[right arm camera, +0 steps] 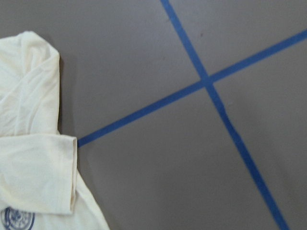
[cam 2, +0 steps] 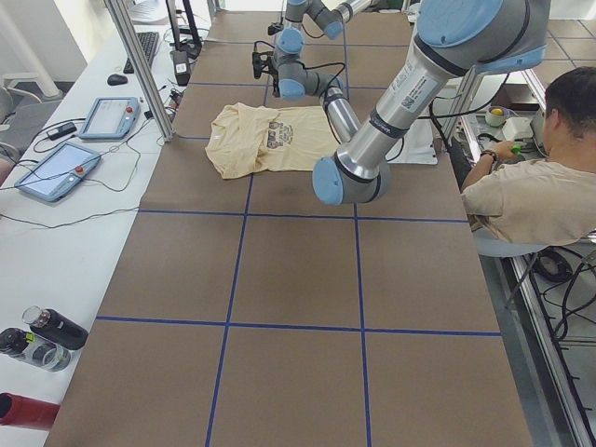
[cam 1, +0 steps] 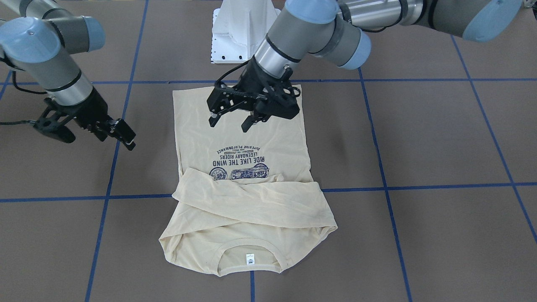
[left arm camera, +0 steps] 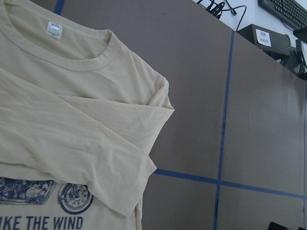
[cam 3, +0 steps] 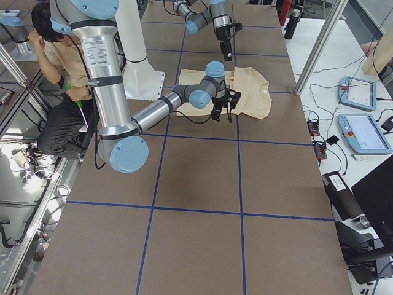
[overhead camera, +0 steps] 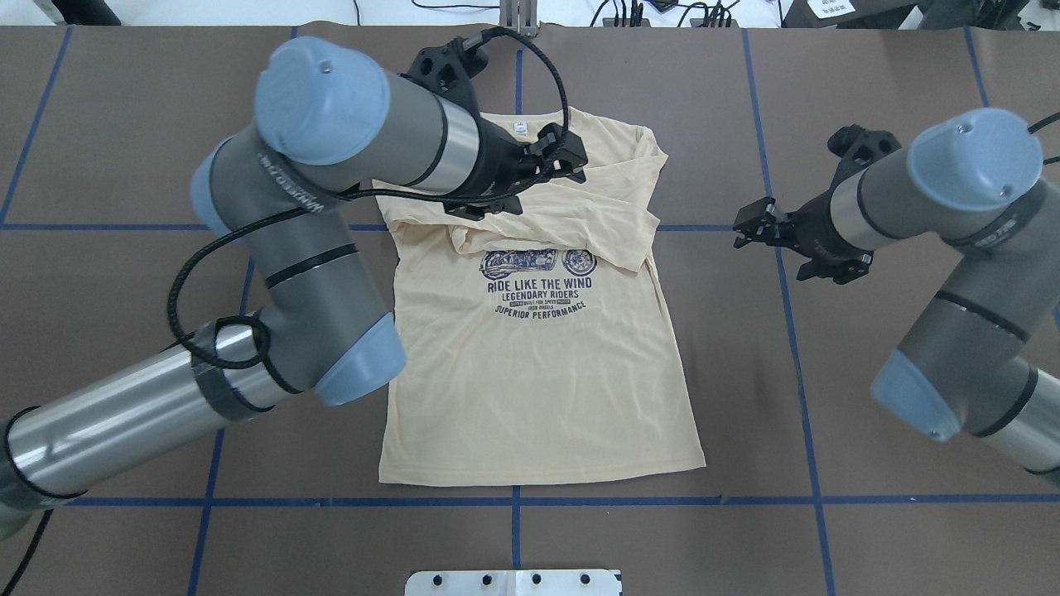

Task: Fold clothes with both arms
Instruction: 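Release the sleeve with the left gripper while the right gripper moves to the hem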

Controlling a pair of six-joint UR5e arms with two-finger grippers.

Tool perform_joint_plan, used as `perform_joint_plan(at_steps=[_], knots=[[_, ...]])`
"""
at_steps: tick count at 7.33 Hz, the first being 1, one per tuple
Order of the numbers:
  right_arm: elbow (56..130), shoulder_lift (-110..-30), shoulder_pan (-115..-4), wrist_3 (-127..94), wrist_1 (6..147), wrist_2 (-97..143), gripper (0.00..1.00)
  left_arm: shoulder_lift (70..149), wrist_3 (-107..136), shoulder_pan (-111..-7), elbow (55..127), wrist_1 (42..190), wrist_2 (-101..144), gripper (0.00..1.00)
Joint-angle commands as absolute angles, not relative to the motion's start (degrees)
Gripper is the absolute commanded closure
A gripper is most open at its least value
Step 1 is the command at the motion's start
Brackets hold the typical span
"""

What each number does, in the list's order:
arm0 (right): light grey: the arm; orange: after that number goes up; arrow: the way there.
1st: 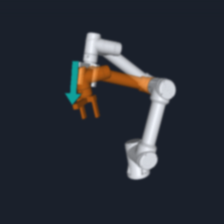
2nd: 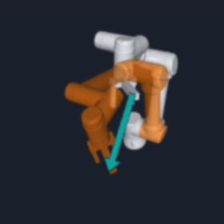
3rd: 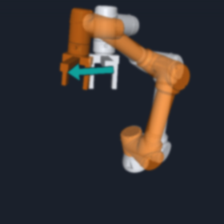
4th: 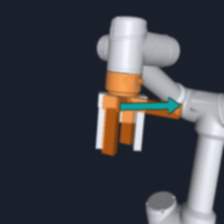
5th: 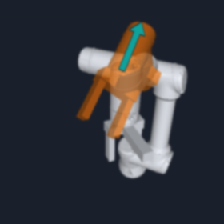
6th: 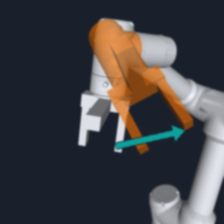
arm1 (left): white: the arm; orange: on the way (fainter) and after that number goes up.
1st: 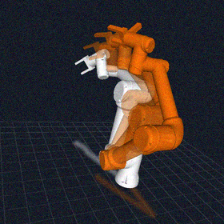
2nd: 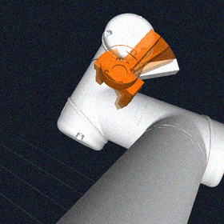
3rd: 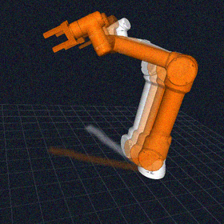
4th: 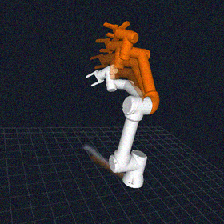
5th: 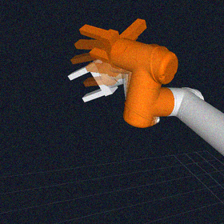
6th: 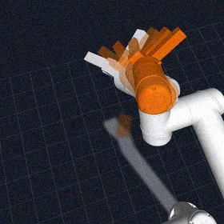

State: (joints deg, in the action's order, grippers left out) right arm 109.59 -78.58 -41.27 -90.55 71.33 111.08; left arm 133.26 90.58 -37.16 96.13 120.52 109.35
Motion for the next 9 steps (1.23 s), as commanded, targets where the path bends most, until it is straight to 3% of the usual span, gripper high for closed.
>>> perform_joint_plan(at_steps=[1,4,9], knots=[[115.64,-81.81,-24.78,-108.72,70.05,96.05,0.03,128.24,88.95,-38.23,100.98,120.41,109.42,0.12],[117.86,-85.25,-9.96,-119.77,70.31,81.75,0.07,126.12,88.24,-38.76,101.08,120.5,109.42,0.12],[117.51,-87.28,-7.82,-121.38,69.96,80.33,0.15,126.12,88.24,-38.76,101.07,120.5,109.42,0.12]])
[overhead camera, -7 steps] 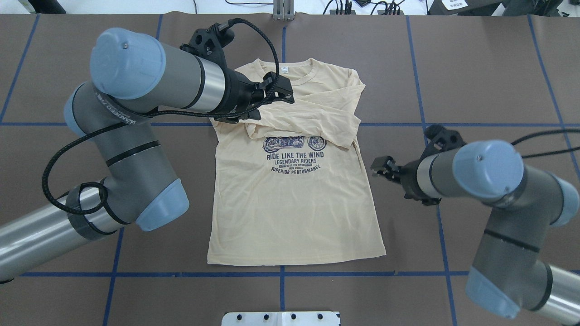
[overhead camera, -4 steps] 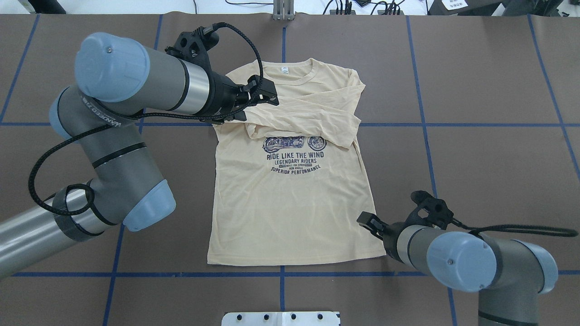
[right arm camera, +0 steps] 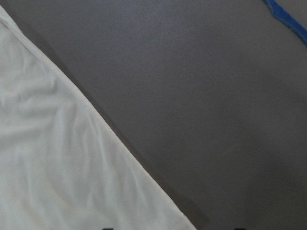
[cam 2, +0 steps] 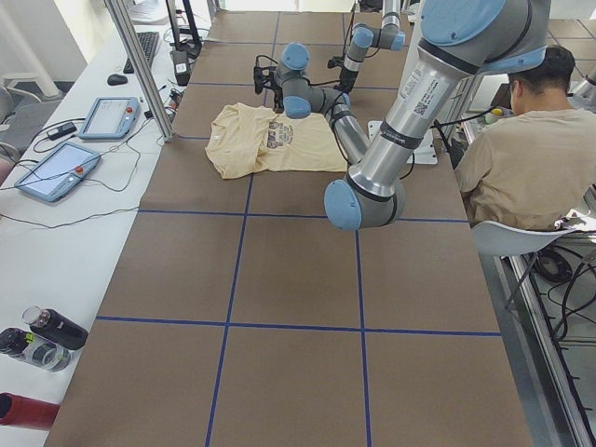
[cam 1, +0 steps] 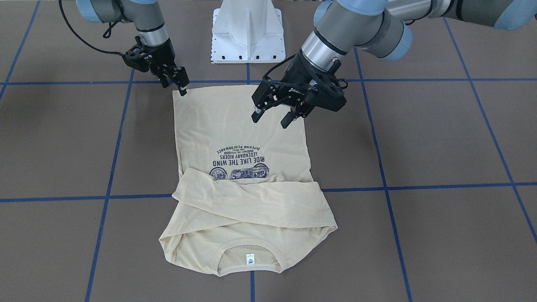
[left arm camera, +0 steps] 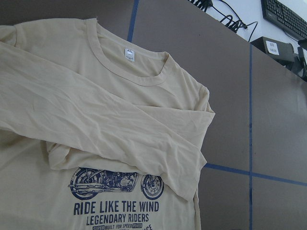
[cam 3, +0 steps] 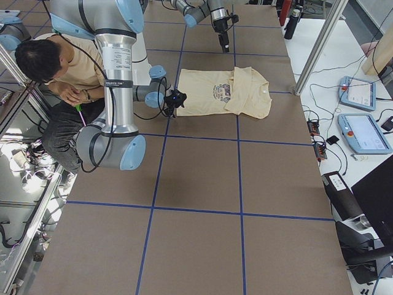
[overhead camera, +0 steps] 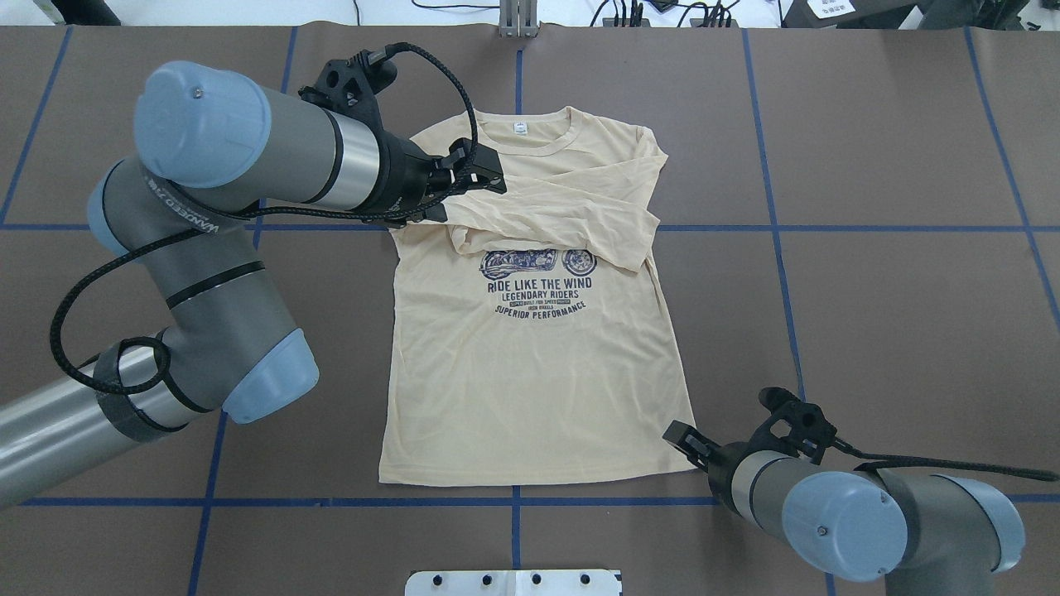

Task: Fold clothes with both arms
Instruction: 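Lift the left gripper off the shirt and move it toward the hem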

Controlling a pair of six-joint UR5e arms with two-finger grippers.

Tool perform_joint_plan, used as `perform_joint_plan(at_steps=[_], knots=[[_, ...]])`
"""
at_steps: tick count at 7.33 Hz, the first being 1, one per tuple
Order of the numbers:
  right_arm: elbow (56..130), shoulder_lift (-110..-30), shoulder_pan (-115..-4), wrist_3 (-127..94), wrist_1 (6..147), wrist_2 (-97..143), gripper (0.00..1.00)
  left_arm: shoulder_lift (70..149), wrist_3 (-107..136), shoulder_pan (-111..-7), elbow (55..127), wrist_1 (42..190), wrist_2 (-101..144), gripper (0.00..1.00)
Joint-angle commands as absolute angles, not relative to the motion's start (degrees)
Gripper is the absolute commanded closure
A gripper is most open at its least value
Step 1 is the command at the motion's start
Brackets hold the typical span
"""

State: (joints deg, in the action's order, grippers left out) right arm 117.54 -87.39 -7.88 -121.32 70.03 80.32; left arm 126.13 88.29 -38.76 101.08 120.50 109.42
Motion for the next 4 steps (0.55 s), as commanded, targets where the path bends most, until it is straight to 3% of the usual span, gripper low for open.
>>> perform_joint_plan(at_steps=[1,4], knots=[[117.42,-87.36,-7.82,-121.38,69.96,80.25,0.17,126.12,88.33,-38.67,101.07,120.5,109.34,0.12],[117.25,-87.36,-7.82,-121.29,70.14,80.59,0.18,126.04,88.24,-38.67,100.9,120.59,109.25,0.12]])
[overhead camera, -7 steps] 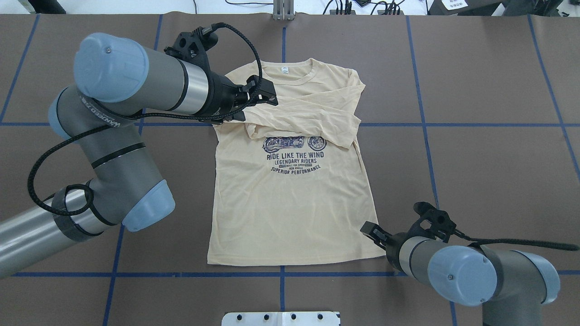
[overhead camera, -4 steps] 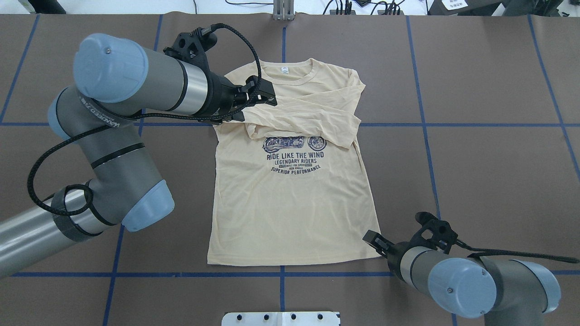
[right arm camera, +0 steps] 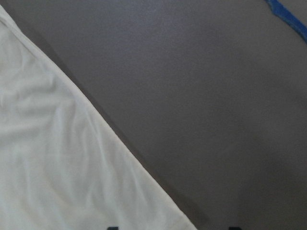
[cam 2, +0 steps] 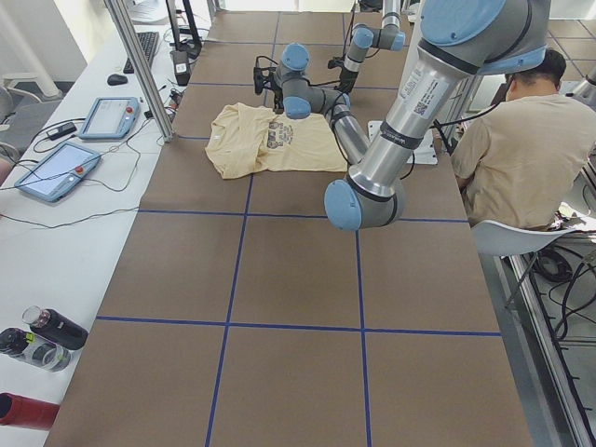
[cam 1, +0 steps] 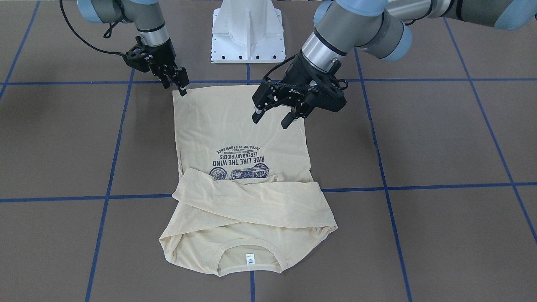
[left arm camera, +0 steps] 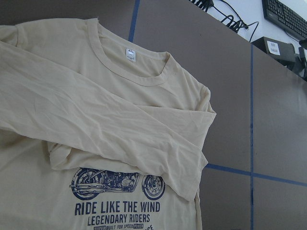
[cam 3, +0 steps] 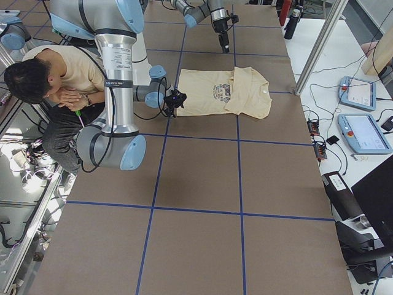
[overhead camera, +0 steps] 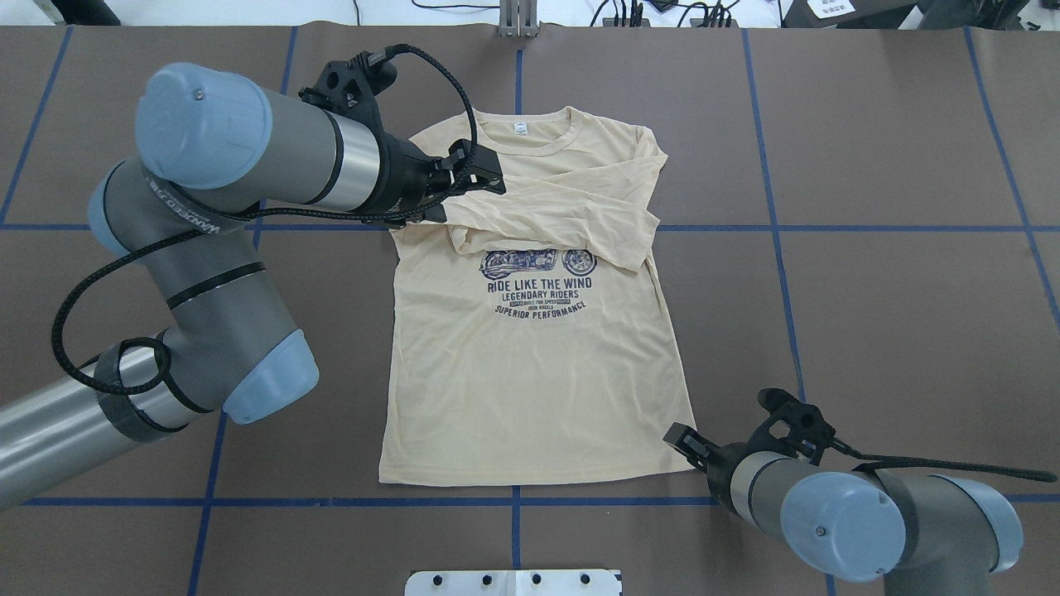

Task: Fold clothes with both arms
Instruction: 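Lift the left gripper off the shirt and move it toward the hem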

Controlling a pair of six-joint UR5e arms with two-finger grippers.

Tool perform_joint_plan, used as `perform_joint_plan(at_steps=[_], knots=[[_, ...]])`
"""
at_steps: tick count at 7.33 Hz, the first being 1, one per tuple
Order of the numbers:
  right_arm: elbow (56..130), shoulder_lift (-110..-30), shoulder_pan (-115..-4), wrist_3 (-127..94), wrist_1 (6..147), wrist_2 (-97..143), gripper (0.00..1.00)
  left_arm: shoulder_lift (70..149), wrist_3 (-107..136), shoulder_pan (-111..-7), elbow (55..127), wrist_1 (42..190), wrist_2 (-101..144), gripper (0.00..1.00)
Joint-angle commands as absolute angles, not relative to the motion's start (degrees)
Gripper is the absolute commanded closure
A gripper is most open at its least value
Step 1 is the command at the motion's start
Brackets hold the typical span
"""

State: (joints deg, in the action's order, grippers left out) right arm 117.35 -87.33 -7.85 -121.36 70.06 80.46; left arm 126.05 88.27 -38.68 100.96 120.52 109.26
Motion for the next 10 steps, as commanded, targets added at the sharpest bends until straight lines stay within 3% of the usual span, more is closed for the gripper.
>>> perform_joint_plan(at_steps=[1,6,7,9,10], knots=[[117.16,-87.36,-7.82,-121.29,70.22,80.77,0.18,126.04,88.24,-38.58,100.38,120.59,109.25,0.12],[116.55,-87.28,-7.73,-121.11,70.4,80.86,0.27,126.04,88.24,-38.5,100.11,120.94,109.34,0.12],[116.63,-87.28,-7.73,-121.11,70.4,80.86,0.35,125.95,88.24,-38.5,100.02,120.94,109.42,0.12],[116.63,-87.36,-7.73,-121.2,70.4,80.86,0.65,125.95,88.24,-38.5,100.02,120.94,109.51,0.12],[116.72,-87.36,-7.73,-121.2,70.4,80.86,0.66,125.95,88.24,-38.5,100.02,120.94,109.51,0.12]])
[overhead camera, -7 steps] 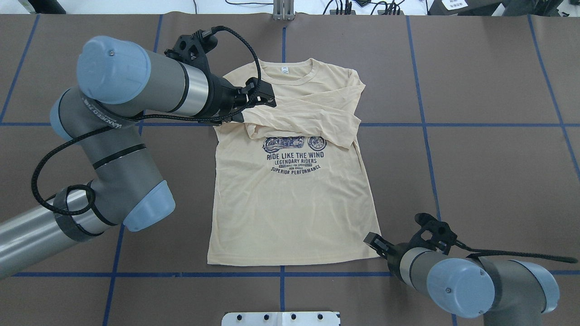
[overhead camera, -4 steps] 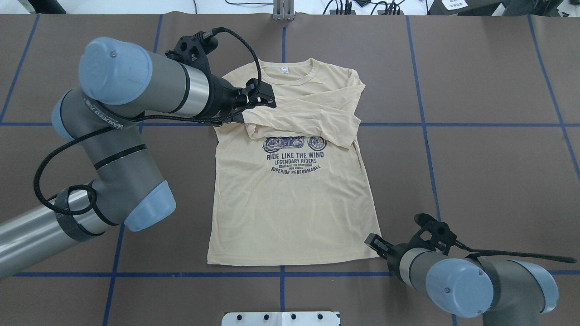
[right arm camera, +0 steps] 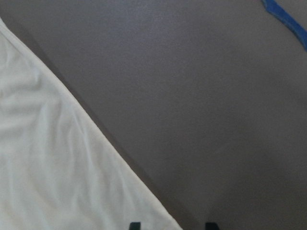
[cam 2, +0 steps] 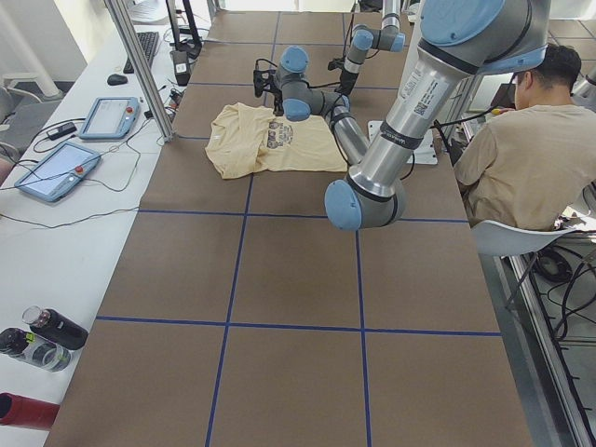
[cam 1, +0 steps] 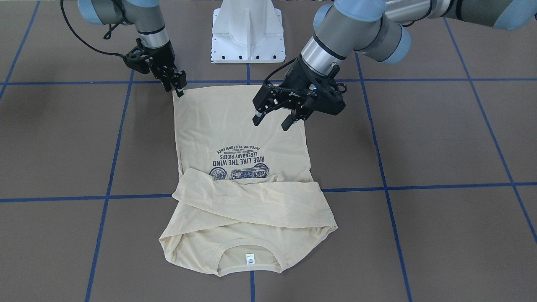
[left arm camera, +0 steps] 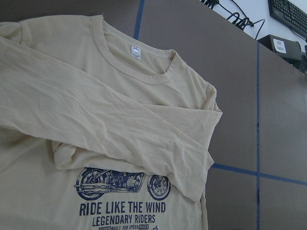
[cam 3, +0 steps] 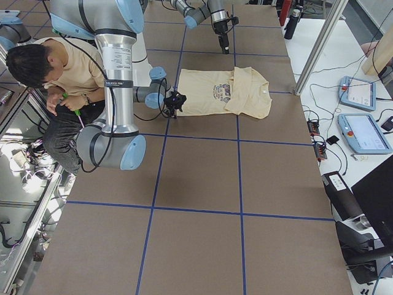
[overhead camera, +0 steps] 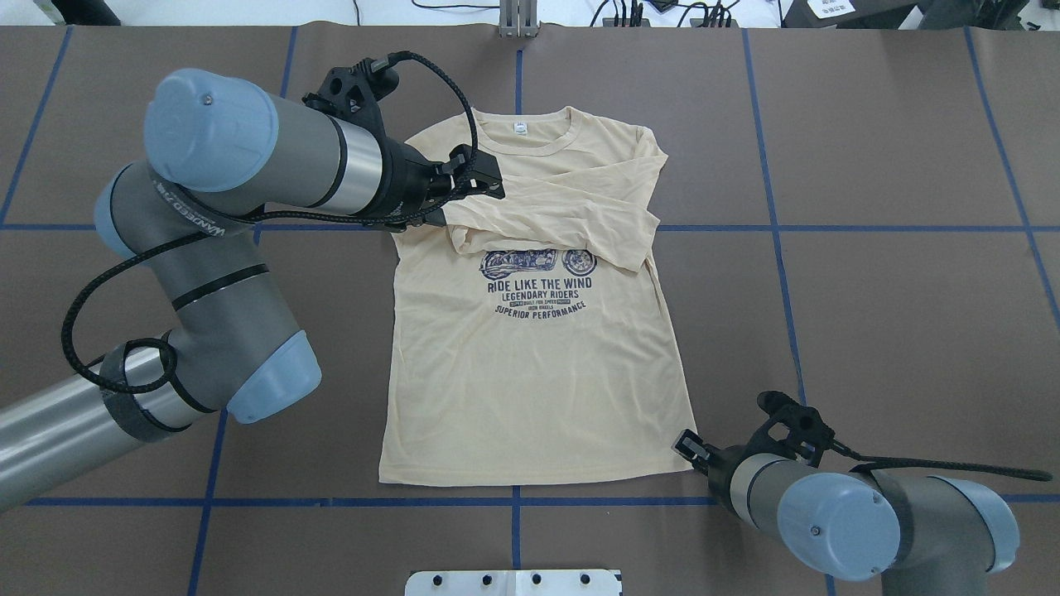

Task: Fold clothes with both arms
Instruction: 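Lift the left gripper off the shirt and move it toward the hem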

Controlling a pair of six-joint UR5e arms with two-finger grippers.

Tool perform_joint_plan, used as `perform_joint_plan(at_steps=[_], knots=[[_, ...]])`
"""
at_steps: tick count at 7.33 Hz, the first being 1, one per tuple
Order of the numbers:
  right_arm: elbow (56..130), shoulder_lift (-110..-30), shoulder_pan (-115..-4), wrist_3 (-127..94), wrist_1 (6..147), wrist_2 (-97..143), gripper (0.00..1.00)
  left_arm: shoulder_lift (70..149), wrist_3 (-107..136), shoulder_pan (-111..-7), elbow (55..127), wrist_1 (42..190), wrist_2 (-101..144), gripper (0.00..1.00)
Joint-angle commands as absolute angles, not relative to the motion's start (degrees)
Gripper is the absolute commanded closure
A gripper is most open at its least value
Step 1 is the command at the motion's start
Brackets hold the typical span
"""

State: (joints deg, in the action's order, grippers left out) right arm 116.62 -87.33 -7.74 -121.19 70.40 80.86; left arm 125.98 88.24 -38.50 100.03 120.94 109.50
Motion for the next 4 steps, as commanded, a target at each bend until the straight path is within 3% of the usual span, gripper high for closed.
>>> perform_joint_plan(at_steps=[1,4], knots=[[116.72,-87.36,-7.73,-121.2,70.4,80.86,0.65,125.95,88.24,-38.5,100.02,120.94,109.51,0.12],[116.89,-87.45,-7.56,-121.2,70.31,80.86,0.63,125.95,88.24,-38.41,100.02,120.85,109.51,0.12]])
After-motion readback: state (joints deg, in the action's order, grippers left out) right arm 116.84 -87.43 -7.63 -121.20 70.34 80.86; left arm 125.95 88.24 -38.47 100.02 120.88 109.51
